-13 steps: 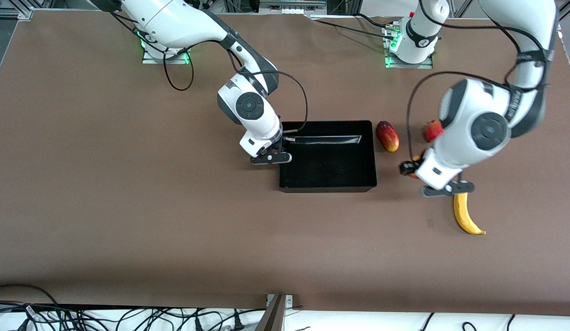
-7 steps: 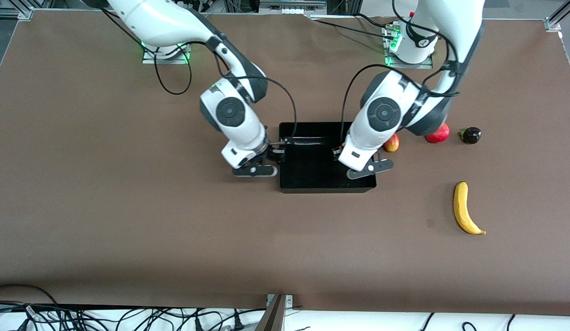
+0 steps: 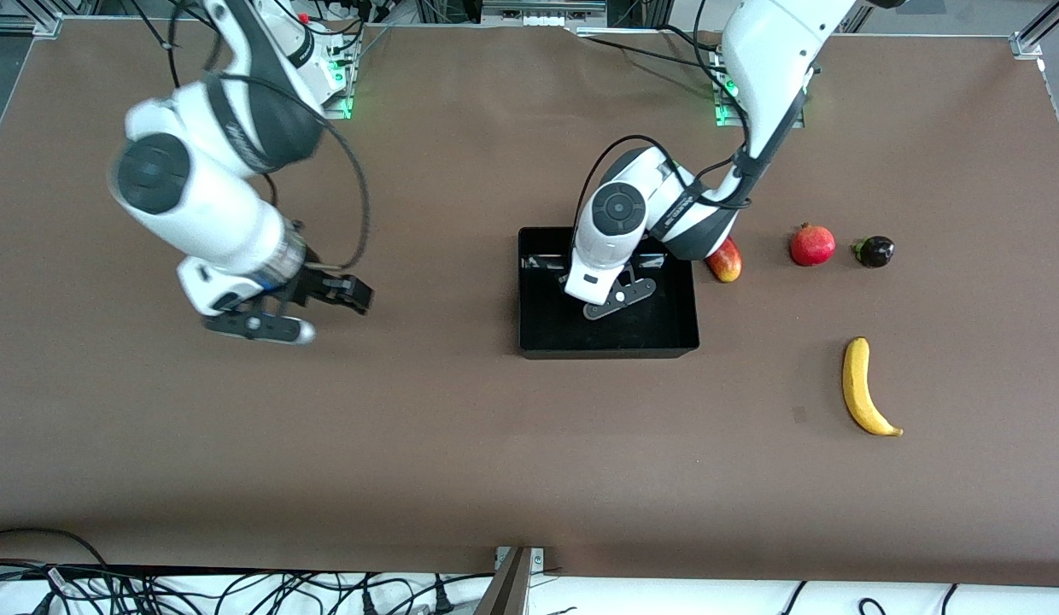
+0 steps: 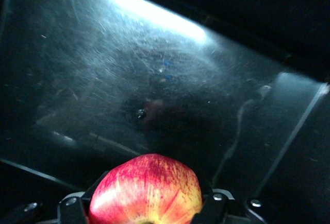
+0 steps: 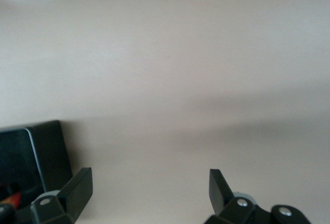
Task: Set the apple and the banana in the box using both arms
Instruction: 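Open the left gripper over the box while the right gripper withdraws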
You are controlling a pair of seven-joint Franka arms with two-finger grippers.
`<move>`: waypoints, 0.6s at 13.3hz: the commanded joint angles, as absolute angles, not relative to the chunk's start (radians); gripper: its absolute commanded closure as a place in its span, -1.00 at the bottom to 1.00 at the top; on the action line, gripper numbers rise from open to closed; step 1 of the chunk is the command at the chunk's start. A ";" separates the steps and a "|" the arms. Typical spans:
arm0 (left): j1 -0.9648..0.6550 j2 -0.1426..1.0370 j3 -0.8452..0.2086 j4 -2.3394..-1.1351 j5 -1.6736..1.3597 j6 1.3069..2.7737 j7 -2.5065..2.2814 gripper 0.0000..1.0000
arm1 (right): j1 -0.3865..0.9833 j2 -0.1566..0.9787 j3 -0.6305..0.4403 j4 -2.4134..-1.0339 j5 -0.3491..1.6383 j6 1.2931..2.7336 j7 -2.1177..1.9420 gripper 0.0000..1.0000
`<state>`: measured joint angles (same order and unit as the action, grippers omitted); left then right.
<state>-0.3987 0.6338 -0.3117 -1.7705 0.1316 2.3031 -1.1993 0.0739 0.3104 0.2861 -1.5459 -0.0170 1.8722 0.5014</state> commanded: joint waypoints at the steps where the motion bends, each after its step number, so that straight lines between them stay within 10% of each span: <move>1: -0.419 0.695 -0.314 -1.766 0.213 2.329 -1.244 1.00 | 0.023 0.209 0.238 -1.591 0.014 1.784 0.385 -1.00; 8: -0.429 0.732 -0.319 -1.782 0.249 2.336 -1.253 1.00 | 0.023 0.010 0.020 -1.676 0.061 1.629 0.092 -1.00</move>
<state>-0.4206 0.6920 -0.3172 -1.7707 0.2197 2.3213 -1.2312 0.0227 0.1025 0.0439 -1.5809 0.0439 1.6297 0.1389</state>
